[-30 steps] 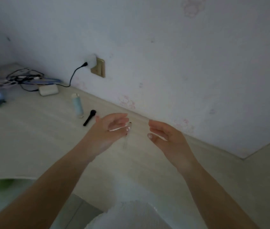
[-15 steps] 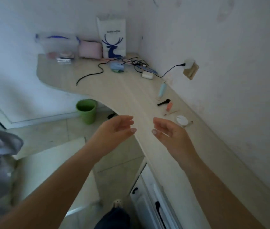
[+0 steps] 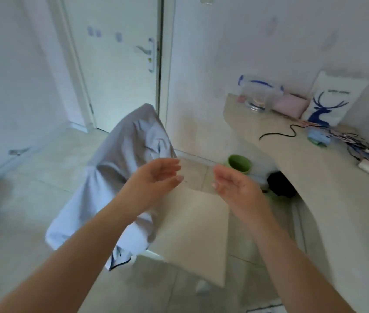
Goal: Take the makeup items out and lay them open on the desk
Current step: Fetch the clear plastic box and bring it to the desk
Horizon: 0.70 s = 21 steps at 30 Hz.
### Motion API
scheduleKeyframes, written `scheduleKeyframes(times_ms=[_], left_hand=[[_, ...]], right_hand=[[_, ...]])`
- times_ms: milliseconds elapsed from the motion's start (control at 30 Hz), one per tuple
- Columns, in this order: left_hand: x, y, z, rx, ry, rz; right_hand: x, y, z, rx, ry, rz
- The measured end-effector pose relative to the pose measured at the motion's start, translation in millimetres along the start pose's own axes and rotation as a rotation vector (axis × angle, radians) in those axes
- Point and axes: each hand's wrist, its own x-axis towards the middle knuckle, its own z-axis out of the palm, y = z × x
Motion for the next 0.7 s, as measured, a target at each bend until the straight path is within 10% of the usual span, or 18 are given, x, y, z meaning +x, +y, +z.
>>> scheduleKeyframes(times_ms=[700], left_hand=[[11,-9,-401,0.053,0.406,-0.063]], right_hand=[[155,-134,397,-0.007,-0.417,-0.243]])
